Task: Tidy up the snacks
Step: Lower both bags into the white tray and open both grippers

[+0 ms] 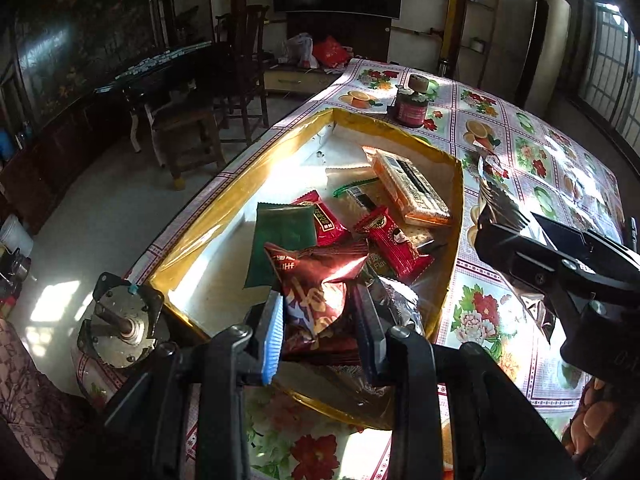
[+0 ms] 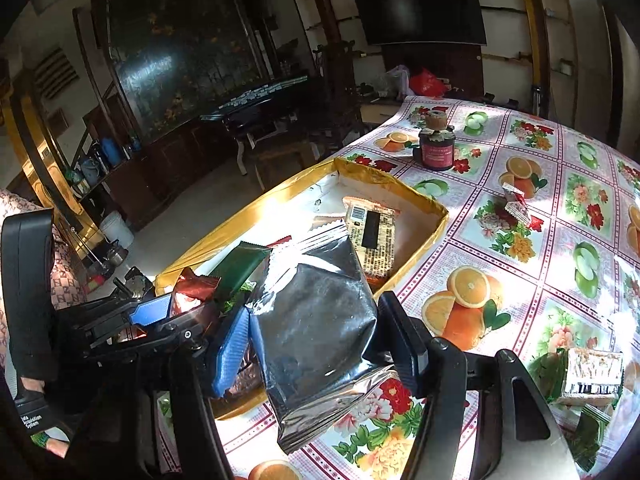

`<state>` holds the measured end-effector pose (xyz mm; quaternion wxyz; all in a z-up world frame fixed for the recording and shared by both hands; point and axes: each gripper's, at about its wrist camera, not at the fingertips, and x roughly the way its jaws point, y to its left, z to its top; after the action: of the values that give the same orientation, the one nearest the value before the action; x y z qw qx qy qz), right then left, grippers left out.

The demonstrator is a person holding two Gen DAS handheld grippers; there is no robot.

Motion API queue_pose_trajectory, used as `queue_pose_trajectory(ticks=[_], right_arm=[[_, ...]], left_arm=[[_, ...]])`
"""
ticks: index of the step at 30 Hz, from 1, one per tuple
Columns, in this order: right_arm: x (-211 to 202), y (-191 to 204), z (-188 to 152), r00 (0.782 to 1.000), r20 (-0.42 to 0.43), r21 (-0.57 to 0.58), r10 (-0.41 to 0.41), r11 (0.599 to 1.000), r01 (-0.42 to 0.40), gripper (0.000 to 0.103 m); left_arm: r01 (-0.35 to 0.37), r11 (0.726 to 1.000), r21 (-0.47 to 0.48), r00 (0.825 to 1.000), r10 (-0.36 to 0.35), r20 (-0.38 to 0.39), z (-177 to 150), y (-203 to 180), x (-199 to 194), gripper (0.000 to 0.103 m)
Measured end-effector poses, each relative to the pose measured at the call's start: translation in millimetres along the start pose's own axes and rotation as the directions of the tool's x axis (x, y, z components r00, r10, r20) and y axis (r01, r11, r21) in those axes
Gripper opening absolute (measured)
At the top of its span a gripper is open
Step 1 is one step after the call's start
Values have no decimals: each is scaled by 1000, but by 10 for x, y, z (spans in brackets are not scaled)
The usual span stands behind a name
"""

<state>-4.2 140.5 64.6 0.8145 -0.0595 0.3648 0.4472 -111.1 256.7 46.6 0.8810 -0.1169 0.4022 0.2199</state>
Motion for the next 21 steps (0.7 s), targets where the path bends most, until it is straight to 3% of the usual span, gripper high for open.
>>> queue_pose_trajectory(ticks=[21], right_arm=[[735, -55, 247, 997, -73, -4, -33, 999, 33, 64]], left_arm=[[23, 1000, 7, 998, -22, -52, 118, 23, 333, 36]])
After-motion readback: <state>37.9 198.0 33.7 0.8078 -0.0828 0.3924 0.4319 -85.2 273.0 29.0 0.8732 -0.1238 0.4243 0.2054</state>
